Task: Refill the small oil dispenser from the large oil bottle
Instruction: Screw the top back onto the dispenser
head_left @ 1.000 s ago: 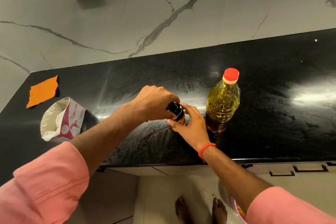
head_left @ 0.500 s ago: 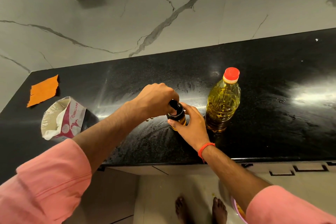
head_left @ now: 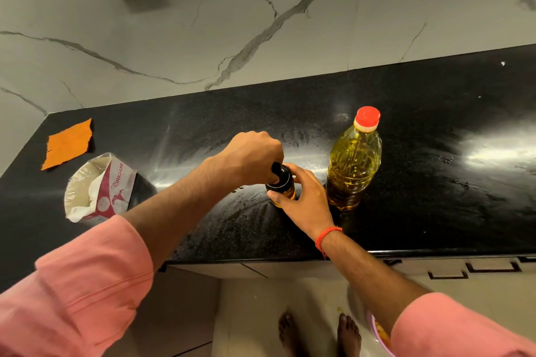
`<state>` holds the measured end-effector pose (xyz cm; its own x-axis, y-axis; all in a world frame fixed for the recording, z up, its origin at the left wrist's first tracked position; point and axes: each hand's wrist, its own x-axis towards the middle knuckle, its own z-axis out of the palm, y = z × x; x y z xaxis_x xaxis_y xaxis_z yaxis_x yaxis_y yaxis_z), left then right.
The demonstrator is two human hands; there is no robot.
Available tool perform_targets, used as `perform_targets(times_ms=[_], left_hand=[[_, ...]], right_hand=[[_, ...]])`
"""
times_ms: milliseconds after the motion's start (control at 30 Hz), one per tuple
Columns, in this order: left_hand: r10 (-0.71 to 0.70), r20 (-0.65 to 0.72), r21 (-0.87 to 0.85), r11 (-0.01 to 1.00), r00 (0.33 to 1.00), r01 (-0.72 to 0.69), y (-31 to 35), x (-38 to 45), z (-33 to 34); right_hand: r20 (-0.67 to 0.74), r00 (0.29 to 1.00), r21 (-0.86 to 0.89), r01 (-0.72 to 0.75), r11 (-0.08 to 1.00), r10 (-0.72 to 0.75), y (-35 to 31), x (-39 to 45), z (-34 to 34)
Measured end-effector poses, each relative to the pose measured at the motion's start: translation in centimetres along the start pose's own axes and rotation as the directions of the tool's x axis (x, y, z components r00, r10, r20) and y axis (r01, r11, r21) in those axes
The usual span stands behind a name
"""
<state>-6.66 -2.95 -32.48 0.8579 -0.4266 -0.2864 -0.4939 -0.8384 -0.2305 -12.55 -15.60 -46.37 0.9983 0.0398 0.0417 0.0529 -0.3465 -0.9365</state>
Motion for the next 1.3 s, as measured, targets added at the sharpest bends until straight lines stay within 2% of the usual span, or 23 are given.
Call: perform_targets(times_ms=[233, 500, 633, 700, 833, 933, 1100, 1167, 1200, 1300], left_hand=[[0.003, -0.05, 0.027, 1.0, 0.999, -0.002, 0.2, -0.2, 0.8], [0.116, -0.032, 0.043, 0.992, 0.993, -0.115, -0.3, 0.0, 1.0], [-0.048, 0.131, -0.046, 0.997, 0.99, 0.054, 0.4, 0.1, 1.3], [-0.109, 0.131, -0.031, 0.993, 0.985, 0.114, 1.1, 0.4, 1.6], [-0.131, 0.095, -0.01, 0.991, 0.987, 0.133, 1.9, 0.8, 1.9], [-0.087, 0.076, 0.003, 0.996, 0.993, 0.087, 2.2, 0.7, 1.8], [0.121, 0.057, -0.008, 0.993, 0.991, -0.121, 1.5, 0.7, 2.3], [0.142, 0.071, -0.034, 0.99, 0.987, -0.14, 1.2, 0.6, 2.8], [0.11, 0.075, -0.042, 0.993, 0.991, -0.107, 1.2, 0.6, 3.1], [-0.097, 0.101, -0.096, 0.99, 0.99, 0.106, 1.7, 0.6, 2.6]], right_hand=[[-0.002, 1.0, -0.019, -0.007, 1.0, 0.007, 0.0, 0.0, -0.1], [-0.003, 1.0, -0.015, -0.014, 1.0, 0.014, 0.0, 0.1, 0.1], [0.016, 1.0, -0.001, -0.018, 1.0, 0.018, 0.0, 0.2, 0.1], [0.029, 0.999, 0.001, -0.042, 0.999, 0.042, 0.0, 0.2, 0.1], [0.026, 0.997, 0.005, -0.078, 0.997, 0.078, 0.2, 0.3, 0.4], [0.022, 0.996, 0.011, -0.088, 0.996, 0.087, 0.5, 0.4, 0.6], [0.01, 0.995, -0.005, -0.098, 0.995, 0.098, 0.7, 0.6, 0.6], [0.01, 0.995, -0.001, -0.099, 0.995, 0.099, 0.7, 0.5, 0.6], [0.006, 0.996, 0.0, -0.094, 0.996, 0.094, 0.7, 0.5, 0.6], [-0.002, 0.997, 0.014, -0.083, 0.996, 0.083, 0.8, 0.5, 0.7]])
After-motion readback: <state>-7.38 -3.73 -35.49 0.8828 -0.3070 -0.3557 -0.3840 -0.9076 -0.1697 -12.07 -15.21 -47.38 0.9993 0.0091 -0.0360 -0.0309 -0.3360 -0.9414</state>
